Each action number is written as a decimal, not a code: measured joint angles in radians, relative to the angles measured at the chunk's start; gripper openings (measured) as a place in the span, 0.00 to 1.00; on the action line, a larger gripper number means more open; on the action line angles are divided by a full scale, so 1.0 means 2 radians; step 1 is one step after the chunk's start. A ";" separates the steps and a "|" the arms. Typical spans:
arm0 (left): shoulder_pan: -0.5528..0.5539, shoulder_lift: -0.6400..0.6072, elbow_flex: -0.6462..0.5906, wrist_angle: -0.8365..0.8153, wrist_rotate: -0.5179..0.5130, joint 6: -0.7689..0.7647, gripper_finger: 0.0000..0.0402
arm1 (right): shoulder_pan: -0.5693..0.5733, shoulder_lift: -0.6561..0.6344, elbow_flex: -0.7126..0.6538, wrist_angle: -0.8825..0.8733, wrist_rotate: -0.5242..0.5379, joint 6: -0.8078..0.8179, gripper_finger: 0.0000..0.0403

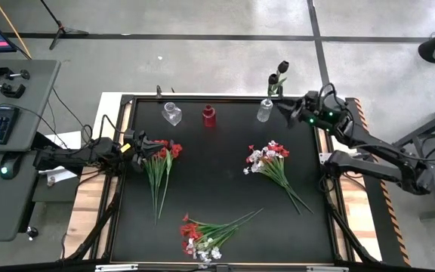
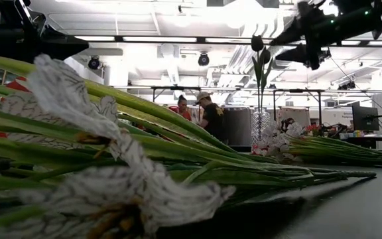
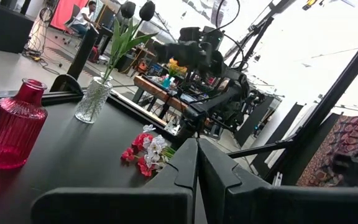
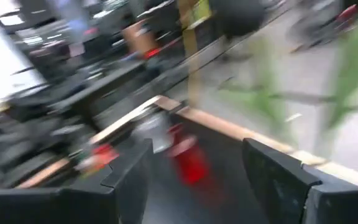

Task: Sort flowers into vase by color
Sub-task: Put the black flower into the right transparent flower vase

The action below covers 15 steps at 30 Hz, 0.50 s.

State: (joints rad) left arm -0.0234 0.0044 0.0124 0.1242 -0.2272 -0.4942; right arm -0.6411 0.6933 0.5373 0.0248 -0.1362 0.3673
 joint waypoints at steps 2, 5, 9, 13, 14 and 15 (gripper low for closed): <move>0.000 0.000 0.000 0.000 0.000 0.000 0.00 | 0.019 0.000 0.000 -0.011 -0.048 0.025 0.59; 0.000 0.000 0.000 0.000 0.000 0.000 0.00 | 0.057 0.005 0.000 -0.021 -0.132 0.063 0.59; 0.000 0.000 0.000 0.000 0.000 0.000 0.00 | 0.130 0.027 0.000 -0.021 -0.185 0.115 0.59; 0.000 0.000 0.000 0.000 0.000 0.000 0.00 | 0.214 0.069 0.000 0.011 -0.180 0.147 0.59; 0.000 0.000 0.000 0.000 0.000 0.000 0.00 | 0.235 0.085 0.000 0.030 -0.174 0.160 0.59; 0.000 0.000 0.000 0.000 0.000 0.000 0.00 | 0.256 0.102 0.000 0.054 -0.163 0.173 0.59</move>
State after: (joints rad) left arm -0.0234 0.0044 0.0124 0.1242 -0.2272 -0.4942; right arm -0.1289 0.8980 0.5373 0.1331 -0.4625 0.7143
